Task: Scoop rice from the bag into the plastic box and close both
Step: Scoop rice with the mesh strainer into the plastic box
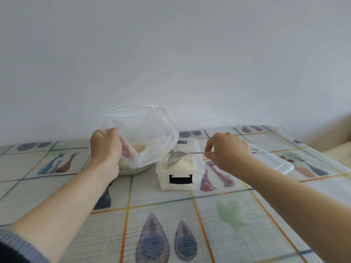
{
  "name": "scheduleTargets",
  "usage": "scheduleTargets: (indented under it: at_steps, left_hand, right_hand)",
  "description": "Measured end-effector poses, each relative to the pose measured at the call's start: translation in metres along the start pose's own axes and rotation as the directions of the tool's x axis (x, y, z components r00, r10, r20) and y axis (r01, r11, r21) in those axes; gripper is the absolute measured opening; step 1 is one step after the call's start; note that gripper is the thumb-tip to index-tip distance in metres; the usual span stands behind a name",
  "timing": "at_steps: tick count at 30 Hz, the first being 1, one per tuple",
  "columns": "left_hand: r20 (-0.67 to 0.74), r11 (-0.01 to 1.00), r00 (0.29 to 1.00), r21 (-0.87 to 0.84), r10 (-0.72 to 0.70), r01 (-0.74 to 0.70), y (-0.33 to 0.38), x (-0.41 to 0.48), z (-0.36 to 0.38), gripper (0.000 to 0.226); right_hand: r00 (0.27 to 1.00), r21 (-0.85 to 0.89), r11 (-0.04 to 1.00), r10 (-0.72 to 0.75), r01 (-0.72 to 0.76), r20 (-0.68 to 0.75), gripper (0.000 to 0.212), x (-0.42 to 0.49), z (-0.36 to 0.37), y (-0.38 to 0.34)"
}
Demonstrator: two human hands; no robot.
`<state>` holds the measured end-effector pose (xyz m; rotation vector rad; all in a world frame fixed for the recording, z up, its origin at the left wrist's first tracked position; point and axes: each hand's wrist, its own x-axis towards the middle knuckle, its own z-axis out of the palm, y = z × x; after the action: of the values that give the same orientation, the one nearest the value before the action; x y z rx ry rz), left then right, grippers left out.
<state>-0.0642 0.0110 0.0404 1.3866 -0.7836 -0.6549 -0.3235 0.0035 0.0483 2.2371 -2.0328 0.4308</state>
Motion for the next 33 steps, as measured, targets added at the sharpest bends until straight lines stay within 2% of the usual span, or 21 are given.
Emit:
scheduleTargets:
  at_steps: [6,10,19,21,26,28,33]
  left_hand:
    - [-0.011,0.999,1.000,0.033,-0.013,0.013,0.003,-0.006,-0.001,0.016]
    - [-0.012,0.999,1.000,0.036,-0.013,0.014,0.005,-0.012,0.000,0.019]
    - [0.009,0.999,1.000,0.022,-0.027,0.027,0.003,-0.010,0.001,0.015]
    - [0.023,0.999,0.999,0.013,-0.030,0.030,0.003,-0.011,0.001,0.016]
    - [0.082,0.999,0.996,-0.017,-0.034,0.035,0.004,-0.011,-0.003,0.024]
    - [0.123,0.998,0.991,-0.030,-0.048,0.052,0.005,-0.011,-0.005,0.028]
    - [0.210,0.985,0.973,-0.127,-0.092,0.120,0.005,-0.007,-0.022,0.059]
  right_hand:
    - [0.998,0.093,0.996,0.003,0.003,-0.063,0.008,-0.002,-0.001,0.007]
    - [0.999,0.140,0.990,0.035,-0.030,-0.030,0.010,-0.004,0.000,0.014]
    - [0.987,0.391,0.907,0.122,-0.155,0.109,0.025,-0.004,0.003,0.030]
    - [0.982,0.478,0.859,0.136,-0.185,0.134,0.028,-0.004,0.003,0.032]
    - [0.979,0.720,0.664,0.133,-0.203,0.153,0.022,-0.004,-0.008,0.022]
    - [0.985,0.781,0.601,0.087,-0.169,0.146,0.021,-0.005,-0.015,0.010]
    - [0.986,0.894,0.431,-0.047,-0.126,0.161,0.019,-0.010,-0.029,-0.029]
